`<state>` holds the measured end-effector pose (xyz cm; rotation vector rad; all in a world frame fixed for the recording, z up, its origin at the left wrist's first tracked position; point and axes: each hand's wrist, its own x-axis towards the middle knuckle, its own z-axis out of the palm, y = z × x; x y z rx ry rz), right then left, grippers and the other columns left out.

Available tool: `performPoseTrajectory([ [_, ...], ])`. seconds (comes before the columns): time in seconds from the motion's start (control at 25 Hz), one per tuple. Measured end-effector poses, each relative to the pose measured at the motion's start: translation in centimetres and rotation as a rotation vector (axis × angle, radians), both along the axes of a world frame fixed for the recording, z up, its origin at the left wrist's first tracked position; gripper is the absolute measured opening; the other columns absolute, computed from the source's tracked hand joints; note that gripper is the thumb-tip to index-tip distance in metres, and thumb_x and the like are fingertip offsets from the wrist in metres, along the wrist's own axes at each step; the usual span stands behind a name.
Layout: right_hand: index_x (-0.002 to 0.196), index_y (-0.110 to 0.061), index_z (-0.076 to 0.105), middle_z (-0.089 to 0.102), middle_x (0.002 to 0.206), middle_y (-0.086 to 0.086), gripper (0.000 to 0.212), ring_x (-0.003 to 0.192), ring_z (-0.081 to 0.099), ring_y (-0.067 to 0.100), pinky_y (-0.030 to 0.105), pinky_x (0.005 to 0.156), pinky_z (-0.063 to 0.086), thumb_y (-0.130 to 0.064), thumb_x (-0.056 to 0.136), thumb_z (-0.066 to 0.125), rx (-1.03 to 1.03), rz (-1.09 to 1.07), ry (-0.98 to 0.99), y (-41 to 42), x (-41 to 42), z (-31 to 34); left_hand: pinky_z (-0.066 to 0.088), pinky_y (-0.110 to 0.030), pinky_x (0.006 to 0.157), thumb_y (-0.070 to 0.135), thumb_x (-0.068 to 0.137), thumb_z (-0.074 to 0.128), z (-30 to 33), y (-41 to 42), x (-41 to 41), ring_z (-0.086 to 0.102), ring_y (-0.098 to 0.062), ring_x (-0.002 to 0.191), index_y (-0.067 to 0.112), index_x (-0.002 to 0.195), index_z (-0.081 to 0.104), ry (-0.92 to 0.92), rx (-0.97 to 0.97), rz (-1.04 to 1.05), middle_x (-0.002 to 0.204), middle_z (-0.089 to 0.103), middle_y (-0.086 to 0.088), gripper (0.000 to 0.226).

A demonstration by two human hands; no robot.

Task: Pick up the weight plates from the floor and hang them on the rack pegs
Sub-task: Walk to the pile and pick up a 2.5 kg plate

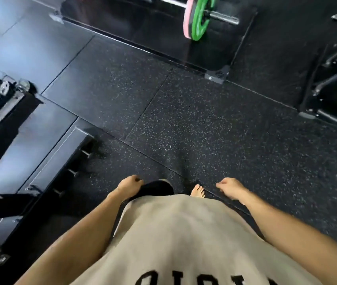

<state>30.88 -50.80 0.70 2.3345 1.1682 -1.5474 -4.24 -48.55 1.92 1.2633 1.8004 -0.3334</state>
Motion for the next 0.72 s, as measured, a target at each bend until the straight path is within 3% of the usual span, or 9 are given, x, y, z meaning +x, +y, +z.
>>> performPoseTrajectory([
  [0.08,0.072,-0.020,0.058,0.065,0.080,0.004,0.021,0.066,0.053,0.018,0.024,0.052,0.034,-0.029,0.091,0.061,0.003,0.069,0.007,6.2,-0.1,0.2,0.042,-0.032,0.092,0.031,0.100,0.047,0.1,3.0,0.3,0.056,-0.031,0.117,0.007,0.119,0.062,0.014,0.011,0.082,0.126,0.063,-0.013,0.035],
  [0.36,0.086,-0.021,0.061,0.065,0.088,0.002,0.014,0.083,0.057,0.020,0.025,0.057,0.037,-0.033,0.093,0.059,-0.056,0.320,0.008,28.6,-3.6,-1.3,0.040,-0.029,0.102,0.035,0.101,0.045,-4.1,16.5,-1.1,0.050,-0.027,0.129,0.010,0.133,0.056,-0.084,-0.176,0.250,0.142,0.054,-0.010,0.042],
  [0.48,0.084,-0.020,0.061,0.067,0.093,0.005,0.014,0.083,0.057,0.021,0.027,0.062,0.041,-0.032,0.092,0.060,-0.017,0.377,-0.016,39.4,-6.9,-0.5,0.042,-0.030,0.093,0.033,0.098,0.049,-3.3,25.9,-4.7,0.054,-0.028,0.122,0.010,0.124,0.060,-0.078,-0.135,0.323,0.133,0.059,-0.011,0.036],
  [0.56,0.080,-0.022,0.062,0.069,0.097,0.006,0.015,0.087,0.060,0.022,0.030,0.075,0.045,-0.032,0.091,0.062,0.012,0.414,-0.036,46.2,-9.8,0.1,0.045,-0.031,0.088,0.031,0.096,0.050,-2.5,31.7,-7.7,0.059,-0.030,0.115,0.007,0.117,0.063,-0.069,-0.090,0.372,0.125,0.064,-0.013,0.034],
  [0.72,0.076,-0.025,0.061,0.070,0.101,0.006,0.016,0.093,0.062,0.023,0.031,0.080,0.045,-0.033,0.089,0.064,0.043,0.498,0.002,57.8,-16.4,0.9,0.049,-0.038,0.093,0.029,0.097,0.051,-2.1,41.6,-12.9,0.060,-0.035,0.113,0.006,0.111,0.061,-0.115,-0.036,0.531,0.121,0.064,-0.016,0.029],
])
